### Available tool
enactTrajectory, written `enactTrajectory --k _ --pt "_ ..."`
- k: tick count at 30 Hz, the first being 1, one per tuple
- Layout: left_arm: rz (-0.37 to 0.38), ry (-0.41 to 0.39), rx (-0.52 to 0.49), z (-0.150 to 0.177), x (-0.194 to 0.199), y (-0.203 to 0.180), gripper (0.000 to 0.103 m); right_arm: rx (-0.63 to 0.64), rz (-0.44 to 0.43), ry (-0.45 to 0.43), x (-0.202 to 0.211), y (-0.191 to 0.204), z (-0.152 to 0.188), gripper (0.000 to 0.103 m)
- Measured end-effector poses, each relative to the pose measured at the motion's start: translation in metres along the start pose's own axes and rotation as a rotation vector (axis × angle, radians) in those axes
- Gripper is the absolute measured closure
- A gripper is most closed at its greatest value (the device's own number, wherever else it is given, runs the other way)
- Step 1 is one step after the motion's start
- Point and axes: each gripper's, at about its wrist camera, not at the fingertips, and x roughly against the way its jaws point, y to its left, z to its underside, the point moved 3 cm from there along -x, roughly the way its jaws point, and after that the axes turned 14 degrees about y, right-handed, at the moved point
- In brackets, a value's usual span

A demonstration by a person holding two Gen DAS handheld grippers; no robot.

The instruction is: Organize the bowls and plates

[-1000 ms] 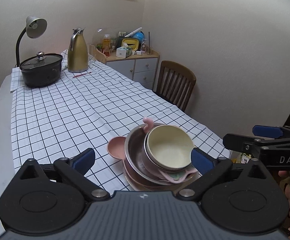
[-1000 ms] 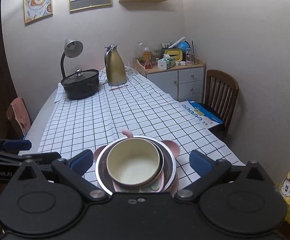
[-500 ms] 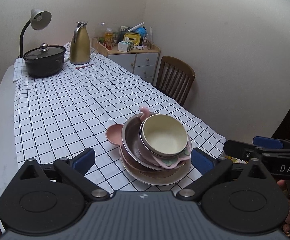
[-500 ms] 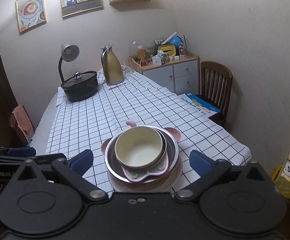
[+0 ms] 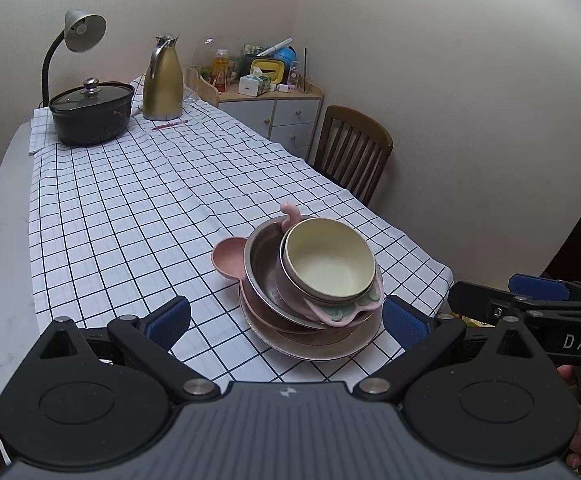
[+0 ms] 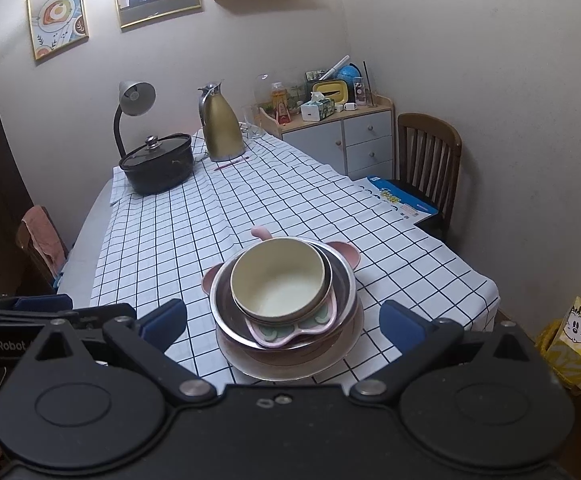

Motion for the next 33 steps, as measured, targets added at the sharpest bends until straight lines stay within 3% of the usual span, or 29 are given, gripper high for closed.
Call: enactTrajectory --k 33 --pt "-0.057 -0.036 0.013 0.0000 0.0098 -0.0059 0.000 0.026 -0.010 -0.019 0.0032 -0.0012 -0.0028 0.000"
